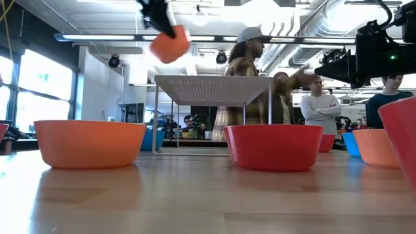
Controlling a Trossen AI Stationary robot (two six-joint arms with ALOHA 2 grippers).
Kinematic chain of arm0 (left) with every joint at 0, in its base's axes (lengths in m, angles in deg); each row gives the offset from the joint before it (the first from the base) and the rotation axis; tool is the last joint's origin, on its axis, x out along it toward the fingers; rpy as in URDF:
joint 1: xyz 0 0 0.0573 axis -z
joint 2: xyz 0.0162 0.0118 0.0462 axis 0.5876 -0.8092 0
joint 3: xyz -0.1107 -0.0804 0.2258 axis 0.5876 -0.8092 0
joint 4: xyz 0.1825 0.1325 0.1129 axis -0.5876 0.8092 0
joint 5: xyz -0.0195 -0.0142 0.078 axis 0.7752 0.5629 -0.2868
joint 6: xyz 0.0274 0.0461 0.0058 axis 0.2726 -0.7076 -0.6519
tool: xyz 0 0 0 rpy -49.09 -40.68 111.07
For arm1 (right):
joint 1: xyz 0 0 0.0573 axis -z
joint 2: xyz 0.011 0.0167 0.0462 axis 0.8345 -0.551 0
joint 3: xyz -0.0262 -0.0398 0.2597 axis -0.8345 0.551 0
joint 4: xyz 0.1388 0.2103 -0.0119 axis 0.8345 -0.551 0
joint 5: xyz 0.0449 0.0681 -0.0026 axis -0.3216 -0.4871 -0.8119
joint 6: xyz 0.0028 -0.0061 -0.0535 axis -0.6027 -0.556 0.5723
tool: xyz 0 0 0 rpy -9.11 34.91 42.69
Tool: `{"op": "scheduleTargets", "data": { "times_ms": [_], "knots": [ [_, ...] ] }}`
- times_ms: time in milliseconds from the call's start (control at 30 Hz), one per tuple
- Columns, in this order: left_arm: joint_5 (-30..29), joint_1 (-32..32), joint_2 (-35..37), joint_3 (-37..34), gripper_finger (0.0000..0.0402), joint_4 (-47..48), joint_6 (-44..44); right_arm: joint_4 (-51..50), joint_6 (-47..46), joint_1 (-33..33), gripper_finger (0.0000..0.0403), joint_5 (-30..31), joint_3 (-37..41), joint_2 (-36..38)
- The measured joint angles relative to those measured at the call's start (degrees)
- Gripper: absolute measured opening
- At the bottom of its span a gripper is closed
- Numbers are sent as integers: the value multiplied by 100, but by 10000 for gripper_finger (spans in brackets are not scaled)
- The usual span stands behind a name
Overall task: Pick & Place Mini bowls
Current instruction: Put the orange bowl on the shelf
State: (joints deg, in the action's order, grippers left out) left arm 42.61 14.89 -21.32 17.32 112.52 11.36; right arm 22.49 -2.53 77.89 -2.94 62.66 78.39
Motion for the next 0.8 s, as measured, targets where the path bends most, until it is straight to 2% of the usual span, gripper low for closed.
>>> {"op": "scheduleTargets", "data": {
  "times_ms": [200, 433, 800],
  "knots": [
    [501, -354, -1087, 786, 0, 46, -1052, -2, 0, 1, 0, 0, -2, 0],
    [548, -728, -1881, 1066, 0, -11, -1790, 0, 1, 1, 0, 0, 0, 0],
    [670, -816, -2431, 1093, 0, -718, -2517, 82, 1, 0, 0, 2, 0, 0]
  ]
}}
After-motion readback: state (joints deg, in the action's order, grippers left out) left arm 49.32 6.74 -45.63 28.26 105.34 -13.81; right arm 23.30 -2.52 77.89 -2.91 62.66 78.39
